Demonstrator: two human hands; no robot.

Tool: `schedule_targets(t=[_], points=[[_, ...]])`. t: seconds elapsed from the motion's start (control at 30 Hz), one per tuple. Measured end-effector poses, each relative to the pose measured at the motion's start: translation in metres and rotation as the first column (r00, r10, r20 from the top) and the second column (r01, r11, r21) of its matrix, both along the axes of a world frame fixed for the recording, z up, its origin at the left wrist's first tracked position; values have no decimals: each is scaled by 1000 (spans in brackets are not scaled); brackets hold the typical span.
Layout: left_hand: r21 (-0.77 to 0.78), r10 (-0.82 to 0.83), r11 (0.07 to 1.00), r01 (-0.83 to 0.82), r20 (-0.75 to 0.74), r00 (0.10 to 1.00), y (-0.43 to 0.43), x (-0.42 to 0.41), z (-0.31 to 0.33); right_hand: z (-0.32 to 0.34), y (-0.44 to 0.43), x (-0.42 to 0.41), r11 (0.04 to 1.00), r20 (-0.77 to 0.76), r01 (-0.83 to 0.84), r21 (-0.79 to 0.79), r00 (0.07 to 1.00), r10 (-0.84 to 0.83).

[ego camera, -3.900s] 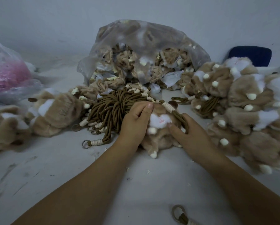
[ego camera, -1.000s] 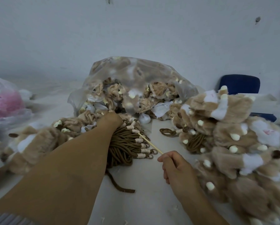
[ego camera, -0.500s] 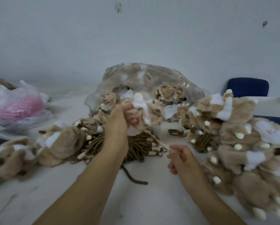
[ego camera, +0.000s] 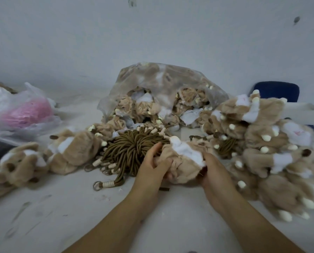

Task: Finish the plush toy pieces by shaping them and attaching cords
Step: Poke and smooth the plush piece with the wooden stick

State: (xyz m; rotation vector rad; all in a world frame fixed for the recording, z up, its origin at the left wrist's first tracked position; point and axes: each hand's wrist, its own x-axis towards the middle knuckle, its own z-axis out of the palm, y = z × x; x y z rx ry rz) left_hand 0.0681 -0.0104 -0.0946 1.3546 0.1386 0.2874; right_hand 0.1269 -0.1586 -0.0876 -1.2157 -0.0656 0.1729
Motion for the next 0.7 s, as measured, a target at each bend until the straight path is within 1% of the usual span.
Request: schedule_targets(t=[0.07, 0.17, 0.2, 0.27, 0.3, 0.33, 0.37, 0.4, 0.43, 0.47, 0.5, 0.53, 0.57, 0.63, 0.7], points=[[-2, -47, 999, 47, -13, 999, 0, 1, 1, -3, 0, 3, 998, -39, 22, 51, 999, -20], [144, -71, 987, 75, -33, 997, -2, -2, 1, 0, 0, 3, 999, -43, 24, 45, 999, -23], [153, -61, 986, 64, -26, 998, -2, -2, 1, 1, 1, 2, 999, -34, 19, 36, 999, -17], [94, -6, 996, 8, -19, 1000, -3, -2, 3, 0, 3, -2, 1000, 1, -7, 24, 1000, 7], [49, 36, 998, -34, -29, 999, -2, 0, 3, 0, 3, -5, 999, 50, 10, -32, 999, -8], [9, 72, 997, -72, -40, 997, -1, 0, 4, 1, 2, -8, 987, 143, 63, -150, 989, -42], [-23, 91, 996, -92, -46, 995, -1, -1, 4, 3, 1, -13, 945, 280, 146, -294, 958, -61], [-55, 85, 995, -88, -49, 995, -1, -1, 5, 6, 0, -19, 882, 427, 236, -407, 903, -45], [-86, 59, 994, -64, -52, 997, -2, -1, 6, 9, 0, -23, 830, 546, 300, -470, 837, 7], [-117, 30, 992, -35, -50, 998, -2, -2, 6, 9, 1, -26, 793, 631, 329, -512, 771, 88], [-144, 7, 989, -13, -45, 999, -1, -3, 5, 8, 4, -27, 755, 676, 335, -564, 711, 191], [-166, -12, 986, 5, -38, 999, -1, -4, 6, 5, 7, -29, 711, 690, 333, -619, 664, 290], [-185, -32, 982, 26, -30, 999, 0, -4, 6, 3, 10, -30, 683, 681, 321, -656, 642, 352], [-202, -60, 978, 55, -15, 998, 1, -4, 8, 2, 11, -29, 690, 648, 269, -671, 664, 372], [-175, -77, 982, 76, 5, 997, 1, -4, 8, 2, 10, -30, 736, 620, 213, -643, 708, 337]])
